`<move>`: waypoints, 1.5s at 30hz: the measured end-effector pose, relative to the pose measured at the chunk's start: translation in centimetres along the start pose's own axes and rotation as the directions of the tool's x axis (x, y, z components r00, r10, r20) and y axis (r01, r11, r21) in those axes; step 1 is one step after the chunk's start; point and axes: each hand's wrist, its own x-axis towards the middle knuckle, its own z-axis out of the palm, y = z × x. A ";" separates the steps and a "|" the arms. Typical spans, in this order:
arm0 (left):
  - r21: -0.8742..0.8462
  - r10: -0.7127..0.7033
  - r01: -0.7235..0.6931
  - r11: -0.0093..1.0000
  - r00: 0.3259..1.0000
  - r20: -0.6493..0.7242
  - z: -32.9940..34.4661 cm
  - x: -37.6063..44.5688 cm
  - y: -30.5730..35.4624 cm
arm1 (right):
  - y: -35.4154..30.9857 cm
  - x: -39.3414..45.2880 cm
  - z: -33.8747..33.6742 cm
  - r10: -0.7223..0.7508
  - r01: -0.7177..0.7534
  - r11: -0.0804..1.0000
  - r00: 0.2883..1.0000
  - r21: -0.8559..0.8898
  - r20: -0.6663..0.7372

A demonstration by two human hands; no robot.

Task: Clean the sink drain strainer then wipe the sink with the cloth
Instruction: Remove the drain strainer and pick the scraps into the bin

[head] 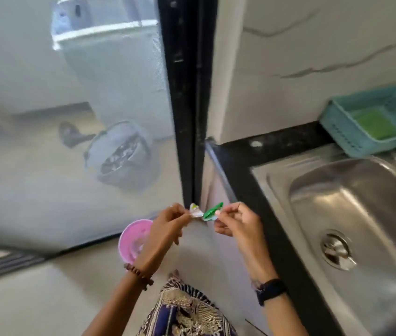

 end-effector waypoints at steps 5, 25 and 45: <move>0.078 -0.167 0.181 0.980 0.973 -0.163 -8.2 2.2 -7.5 | 6.2 3.8 9.4 0.091 -0.027 0.922 0.985 -0.387 0.148; 0.044 -0.505 0.528 0.848 0.831 -0.233 -13.4 27.4 -47.8 | 48.7 25.3 26.5 0.379 -0.224 0.659 0.923 -0.718 0.060; -0.638 0.104 0.544 0.544 0.711 0.695 -3.8 10.7 6.5 | -4.7 5.6 11.9 0.141 0.022 0.731 0.973 0.682 -0.183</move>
